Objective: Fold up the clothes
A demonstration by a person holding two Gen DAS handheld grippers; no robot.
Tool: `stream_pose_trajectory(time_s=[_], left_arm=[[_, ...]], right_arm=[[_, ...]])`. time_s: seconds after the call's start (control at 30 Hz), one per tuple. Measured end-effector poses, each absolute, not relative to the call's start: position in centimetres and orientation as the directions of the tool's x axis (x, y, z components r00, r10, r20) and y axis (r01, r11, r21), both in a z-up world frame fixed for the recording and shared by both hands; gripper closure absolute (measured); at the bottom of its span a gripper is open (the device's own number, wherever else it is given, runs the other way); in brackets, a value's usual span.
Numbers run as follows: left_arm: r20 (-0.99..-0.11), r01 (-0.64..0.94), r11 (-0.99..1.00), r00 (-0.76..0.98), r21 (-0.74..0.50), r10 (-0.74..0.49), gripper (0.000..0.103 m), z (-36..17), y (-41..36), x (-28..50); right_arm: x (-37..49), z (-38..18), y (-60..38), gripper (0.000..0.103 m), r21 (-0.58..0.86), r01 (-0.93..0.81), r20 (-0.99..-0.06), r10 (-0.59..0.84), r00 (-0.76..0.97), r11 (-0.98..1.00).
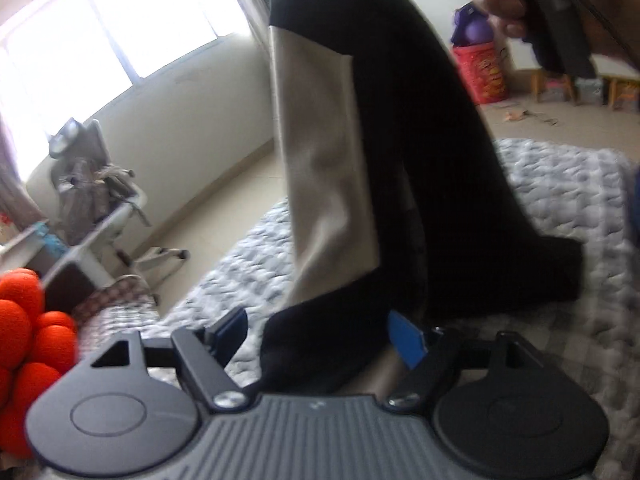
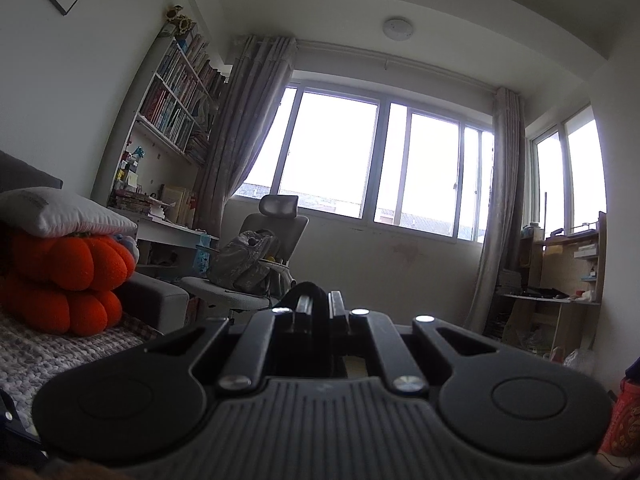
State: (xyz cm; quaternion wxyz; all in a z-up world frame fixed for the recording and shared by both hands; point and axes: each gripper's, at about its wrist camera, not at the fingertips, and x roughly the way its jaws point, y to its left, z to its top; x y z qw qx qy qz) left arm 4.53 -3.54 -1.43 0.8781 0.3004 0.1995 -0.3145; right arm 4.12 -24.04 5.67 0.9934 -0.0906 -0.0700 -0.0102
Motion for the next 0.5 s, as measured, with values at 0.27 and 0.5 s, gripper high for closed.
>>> stream_pose_trajectory(time_s=[0.27, 0.5], left_arm=[[-0.521, 0.697, 0.603, 0.706, 0.388, -0.480, 0.020, -1.1, -3.4, 3.7], [-0.551, 0.697, 0.580, 0.705, 0.422, -0.446, 0.020, -2.7, -4.1, 4.2]], right_arm=[[3.9, 5.8, -24.2, 0.097, -0.151, 0.023, 0.127, -0.004, 0.992, 0.988], [3.5, 6.0, -23.4, 0.097, -0.161, 0.023, 0.131, -0.002, 0.991, 0.987]])
